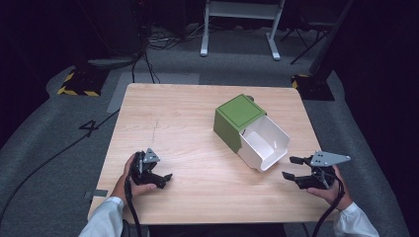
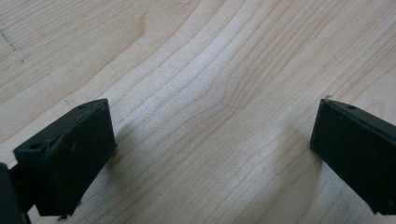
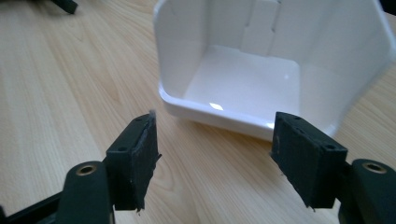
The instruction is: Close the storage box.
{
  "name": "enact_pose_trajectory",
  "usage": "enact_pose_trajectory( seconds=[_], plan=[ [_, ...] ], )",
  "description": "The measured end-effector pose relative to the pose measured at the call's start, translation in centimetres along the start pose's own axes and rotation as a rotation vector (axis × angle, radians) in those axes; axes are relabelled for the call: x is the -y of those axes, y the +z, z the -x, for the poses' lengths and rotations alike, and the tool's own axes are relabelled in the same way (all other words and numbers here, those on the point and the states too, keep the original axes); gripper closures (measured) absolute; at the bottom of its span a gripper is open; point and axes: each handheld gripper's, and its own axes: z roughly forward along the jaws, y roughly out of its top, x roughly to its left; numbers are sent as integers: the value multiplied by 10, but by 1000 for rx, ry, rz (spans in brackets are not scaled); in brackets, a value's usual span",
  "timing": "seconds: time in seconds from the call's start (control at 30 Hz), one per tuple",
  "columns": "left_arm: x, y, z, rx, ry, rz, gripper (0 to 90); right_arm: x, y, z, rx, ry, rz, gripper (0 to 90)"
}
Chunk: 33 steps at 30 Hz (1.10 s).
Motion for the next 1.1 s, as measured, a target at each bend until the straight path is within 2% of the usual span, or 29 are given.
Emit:
enact_pose_trajectory(
  seconds=[0.07,0.17,0.43,0.57,0.7,0.77,0.8,0.83,0.9,0.97,1.1],
  plan=[
    [0,0,0,1,-1,1,1,-11,10,-7,-31,-35,-10,334],
    [0,0,0,-1,4,-1,1,-18,22,-12,-67,-51,-29,349],
    [0,0,0,1,-1,0,1,-27,44,-18,-104,-61,-56,387],
    [0,0,0,1,1,-1,2,-31,58,-23,-125,-88,-87,439],
    [0,0,0,2,1,0,2,-31,66,-24,-127,-94,-115,484],
    [0,0,0,1,-1,1,2,-31,74,-24,-113,-107,-143,574],
    [0,0,0,1,0,0,2,-31,74,-24,-113,-107,-143,574],
    [0,0,0,2,0,1,2,-31,78,-23,-105,-112,-159,652],
    [0,0,0,-1,2,0,2,-31,80,-22,-108,-122,-158,738],
    [0,0,0,1,0,1,2,-31,80,-21,-106,-128,-159,771],
    [0,0,0,1,0,0,2,-34,82,-19,-105,-157,-167,778]
  ],
)
